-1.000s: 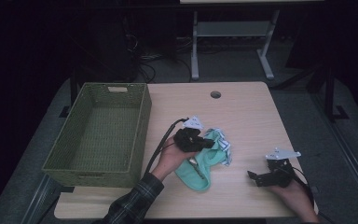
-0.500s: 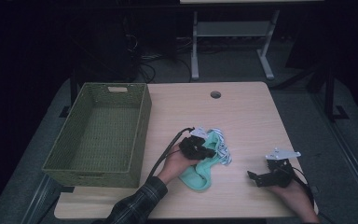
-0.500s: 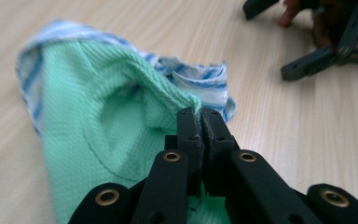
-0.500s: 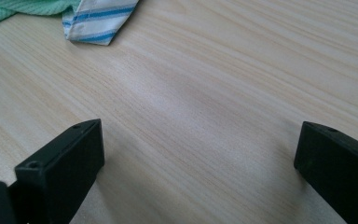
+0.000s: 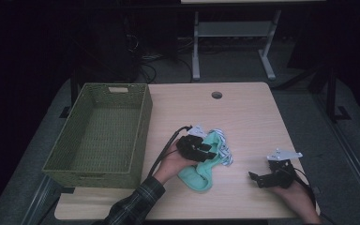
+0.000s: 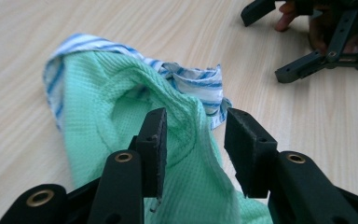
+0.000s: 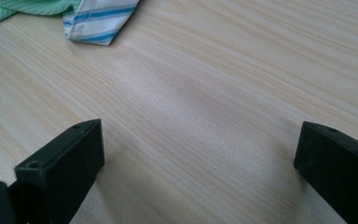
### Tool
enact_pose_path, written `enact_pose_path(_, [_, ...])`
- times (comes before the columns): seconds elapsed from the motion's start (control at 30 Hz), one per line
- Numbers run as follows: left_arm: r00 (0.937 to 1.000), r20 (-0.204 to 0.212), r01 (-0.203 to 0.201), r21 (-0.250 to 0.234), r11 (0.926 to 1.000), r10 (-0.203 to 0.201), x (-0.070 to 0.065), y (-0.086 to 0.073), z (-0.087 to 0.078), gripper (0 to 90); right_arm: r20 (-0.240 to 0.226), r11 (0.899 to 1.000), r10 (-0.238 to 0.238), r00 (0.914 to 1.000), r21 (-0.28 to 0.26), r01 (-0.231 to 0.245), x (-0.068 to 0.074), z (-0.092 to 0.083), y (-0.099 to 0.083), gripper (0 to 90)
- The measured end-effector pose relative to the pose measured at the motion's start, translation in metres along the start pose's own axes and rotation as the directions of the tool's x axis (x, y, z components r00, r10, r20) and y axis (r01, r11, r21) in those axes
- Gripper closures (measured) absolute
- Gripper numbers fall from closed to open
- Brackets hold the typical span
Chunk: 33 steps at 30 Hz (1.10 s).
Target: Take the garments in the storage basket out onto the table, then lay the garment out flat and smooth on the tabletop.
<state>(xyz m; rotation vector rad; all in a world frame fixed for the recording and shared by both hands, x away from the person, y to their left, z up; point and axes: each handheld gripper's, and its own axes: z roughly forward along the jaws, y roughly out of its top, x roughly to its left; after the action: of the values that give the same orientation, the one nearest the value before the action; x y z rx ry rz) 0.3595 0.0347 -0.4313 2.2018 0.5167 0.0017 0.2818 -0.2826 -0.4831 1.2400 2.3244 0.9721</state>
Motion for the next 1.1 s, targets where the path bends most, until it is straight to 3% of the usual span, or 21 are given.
enact_pose_path(0.3, [0.9989,-0.046,-0.008,-0.014,0.9999,0.007,-0.004,-0.008,-0.032,61.3,-0.001,1.0,0.001,1.0,0.0,-0.001,0.0,0.0,0.0,1.3])
enact_pose_path(0.47, [0.9964,-0.082,0.02,-0.012,0.9997,-0.021,-0.006,-0.027,-0.05,76.6,0.0,1.0,0.0,1.0,0.0,0.0,0.0,0.0,0.0,1.3])
enact_pose_path(0.67, [0.9945,-0.1,0.033,0.013,0.9994,-0.032,-0.013,-0.042,-0.057,89.5,0.0,1.0,0.001,1.0,0.0,-0.001,0.0,0.0,0.0,1.3])
enact_pose_path(0.77, [0.9912,-0.129,0.036,0.041,0.9985,-0.031,-0.014,-0.05,-0.057,89.6,-0.003,1.0,0.001,1.0,0.0,-0.001,0.0,0.0,0.0,1.3])
enact_pose_path(0.9, [0.99,-0.137,0.044,0.067,0.9968,-0.034,-0.012,-0.056,-0.056,89.6,-0.008,1.0,-0.002,1.0,-0.001,0.002,0.002,0.0,0.0,1.3])
enact_pose_path(0.97, [0.9885,-0.147,0.053,0.104,0.9931,-0.037,-0.013,-0.062,-0.051,89.6,-0.013,1.0,-0.011,0.9999,0.0,0.011,0.002,0.0,0.0,1.3])
enact_pose_path(1.1, [0.9861,-0.166,0.031,0.152,0.988,-0.006,-0.013,-0.064,-0.047,89.6,-0.011,1.0,-0.008,0.9999,0.001,0.008,0.002,0.0,0.0,1.3])
